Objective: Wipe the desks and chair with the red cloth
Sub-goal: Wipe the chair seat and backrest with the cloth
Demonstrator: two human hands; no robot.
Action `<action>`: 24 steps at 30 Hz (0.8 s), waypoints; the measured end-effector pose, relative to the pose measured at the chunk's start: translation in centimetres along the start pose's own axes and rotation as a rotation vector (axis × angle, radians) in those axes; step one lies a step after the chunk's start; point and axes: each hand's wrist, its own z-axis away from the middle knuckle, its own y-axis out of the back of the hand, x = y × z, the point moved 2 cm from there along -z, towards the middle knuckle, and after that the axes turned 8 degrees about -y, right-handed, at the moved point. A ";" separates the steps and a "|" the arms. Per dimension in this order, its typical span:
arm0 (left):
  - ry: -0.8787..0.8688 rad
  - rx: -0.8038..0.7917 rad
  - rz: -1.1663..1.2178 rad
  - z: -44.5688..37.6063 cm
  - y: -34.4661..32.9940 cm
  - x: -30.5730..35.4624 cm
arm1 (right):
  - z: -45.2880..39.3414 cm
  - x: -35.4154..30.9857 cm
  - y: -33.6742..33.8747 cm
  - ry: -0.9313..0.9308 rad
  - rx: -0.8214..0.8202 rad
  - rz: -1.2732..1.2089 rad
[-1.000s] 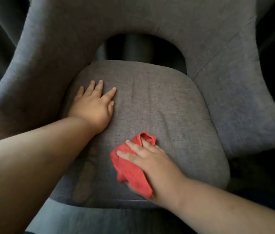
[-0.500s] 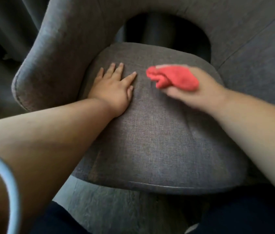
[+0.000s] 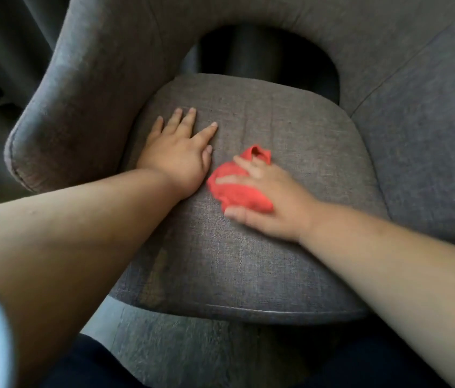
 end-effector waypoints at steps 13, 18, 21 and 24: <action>-0.005 -0.003 0.001 0.0 -0.1 0.0 | 3.7 -1.5 -1.8 0.382 0.011 0.317; 0.009 -0.023 0.003 0.0 0.1 0.2 | -3.8 3.3 0.7 0.089 0.065 0.226; 0.006 -0.028 0.011 -0.1 0.2 0.1 | -7.3 5.1 1.8 0.007 0.148 0.223; 0.003 -0.023 -0.004 0.0 0.1 0.0 | -9.7 6.3 2.6 -0.137 0.256 0.155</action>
